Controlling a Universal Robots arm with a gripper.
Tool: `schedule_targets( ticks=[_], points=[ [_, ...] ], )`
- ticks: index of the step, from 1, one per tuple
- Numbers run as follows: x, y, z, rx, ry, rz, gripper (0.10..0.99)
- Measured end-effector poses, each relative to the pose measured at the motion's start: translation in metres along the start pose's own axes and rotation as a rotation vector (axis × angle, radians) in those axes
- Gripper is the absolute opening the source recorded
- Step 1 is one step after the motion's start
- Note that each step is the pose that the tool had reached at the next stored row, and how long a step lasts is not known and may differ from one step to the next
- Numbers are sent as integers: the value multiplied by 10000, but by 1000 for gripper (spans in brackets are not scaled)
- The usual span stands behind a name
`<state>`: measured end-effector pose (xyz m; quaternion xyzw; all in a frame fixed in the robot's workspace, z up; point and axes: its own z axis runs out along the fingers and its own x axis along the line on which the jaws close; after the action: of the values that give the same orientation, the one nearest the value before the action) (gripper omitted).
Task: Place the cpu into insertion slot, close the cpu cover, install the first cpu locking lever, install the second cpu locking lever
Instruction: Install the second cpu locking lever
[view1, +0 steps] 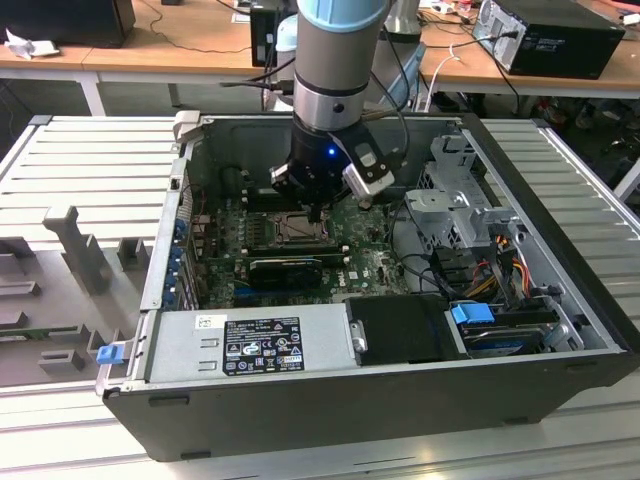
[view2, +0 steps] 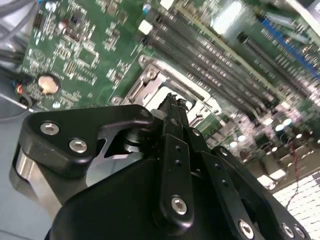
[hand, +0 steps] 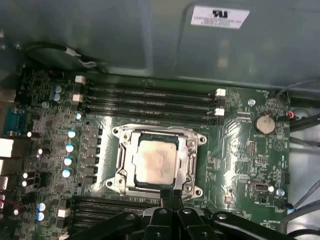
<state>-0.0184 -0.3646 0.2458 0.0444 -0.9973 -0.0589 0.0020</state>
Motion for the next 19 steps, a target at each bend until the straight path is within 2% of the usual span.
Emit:
schedule_targets(
  ticks=[3, 9, 11, 12, 14, 16, 19],
  points=[
    [5, -45, 60, -9, 11, 1, 106],
    [44, -173, 56, -44, 7, 3, 106],
    [109, -177, 56, -67, 5, 1, 106],
    [160, -175, 56, -111, 1, 1, 106],
    [212, -173, 58, -183, -5, -1, 106],
    [258, -174, 60, -236, -10, 0, 106],
    [293, -182, 103, -247, -12, -1, 106]
  ],
)
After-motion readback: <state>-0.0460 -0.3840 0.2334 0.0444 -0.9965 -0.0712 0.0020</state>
